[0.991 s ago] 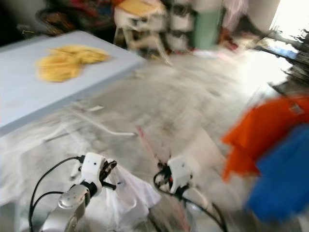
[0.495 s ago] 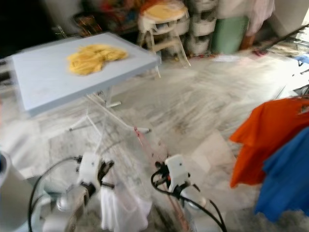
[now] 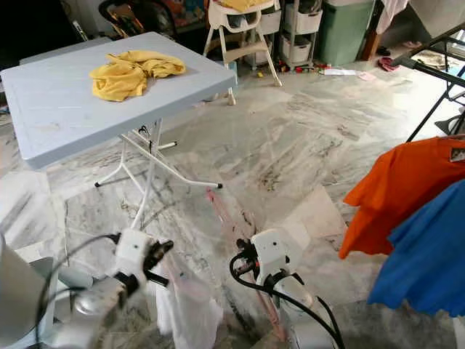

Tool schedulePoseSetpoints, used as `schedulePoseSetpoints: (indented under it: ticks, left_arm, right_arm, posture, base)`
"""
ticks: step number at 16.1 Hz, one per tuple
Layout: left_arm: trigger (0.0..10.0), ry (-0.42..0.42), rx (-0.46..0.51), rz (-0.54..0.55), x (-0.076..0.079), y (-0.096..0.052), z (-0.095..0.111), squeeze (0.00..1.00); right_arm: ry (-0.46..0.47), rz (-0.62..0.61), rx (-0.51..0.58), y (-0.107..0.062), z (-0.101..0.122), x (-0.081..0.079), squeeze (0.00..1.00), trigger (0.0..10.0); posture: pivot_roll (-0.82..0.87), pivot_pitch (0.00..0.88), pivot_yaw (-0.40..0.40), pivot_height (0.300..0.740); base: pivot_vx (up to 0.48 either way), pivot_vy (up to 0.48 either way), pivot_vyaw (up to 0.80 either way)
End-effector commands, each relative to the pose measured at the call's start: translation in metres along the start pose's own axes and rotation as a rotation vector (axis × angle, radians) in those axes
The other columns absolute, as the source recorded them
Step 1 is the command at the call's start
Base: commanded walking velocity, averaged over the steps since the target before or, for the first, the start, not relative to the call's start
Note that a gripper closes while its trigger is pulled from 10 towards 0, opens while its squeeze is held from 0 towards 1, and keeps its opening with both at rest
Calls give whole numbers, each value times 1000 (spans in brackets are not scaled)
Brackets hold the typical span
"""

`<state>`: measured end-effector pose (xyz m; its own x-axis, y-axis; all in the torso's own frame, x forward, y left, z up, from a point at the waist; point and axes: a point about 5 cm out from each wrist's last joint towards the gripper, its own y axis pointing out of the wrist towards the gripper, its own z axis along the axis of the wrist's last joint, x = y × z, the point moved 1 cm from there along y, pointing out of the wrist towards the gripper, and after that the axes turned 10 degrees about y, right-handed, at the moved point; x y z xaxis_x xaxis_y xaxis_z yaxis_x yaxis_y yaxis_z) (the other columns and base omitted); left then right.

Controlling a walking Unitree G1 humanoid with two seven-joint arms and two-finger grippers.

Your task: Hang hanger

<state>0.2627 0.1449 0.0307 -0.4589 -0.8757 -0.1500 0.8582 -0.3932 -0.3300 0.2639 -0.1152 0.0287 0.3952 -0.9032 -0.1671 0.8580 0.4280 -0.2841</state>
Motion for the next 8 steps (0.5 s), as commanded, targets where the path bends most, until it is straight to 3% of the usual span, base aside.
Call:
schedulePoseSetpoints:
  ticks: [1,2,3,5,6,7,8]
  left_arm:
    - [10000,57,74,0,-18,-1,20,0]
    - [10000,96,80,-2,-28,-2,25,0]
    - [10000,192,91,-28,-52,-10,36,0]
    - [10000,308,89,-93,-77,-20,43,0]
    - [10000,340,89,-117,-81,-23,43,0]
    - [10000,428,70,-148,-88,-24,44,0]
    - [10000,444,65,-154,-90,-24,44,0]
  right_arm:
    - [-51,-12,32,2,7,2,0,10000]
    - [-89,-18,40,2,9,4,0,10000]
    - [-111,-20,54,3,14,10,0,10000]
    - [-128,-11,65,5,21,15,0,10000]
    - [-118,5,88,7,24,15,0,10000]
    - [-166,46,91,8,32,15,0,10000]
    - [-173,62,89,8,33,15,0,10000]
  posture:
    - [-81,16,50,740]
    - [-77,20,46,740]
    - [-71,23,44,740]
    - [-51,30,35,740]
    - [-50,31,36,740]
    - [-45,41,39,740]
    - [-44,43,40,740]
  base:
    - [0,0,0]
    - [0,0,0]
    - [0,0,0]
    - [0,0,0]
    - [0,0,0]
    - [0,0,0]
    - [0,0,0]
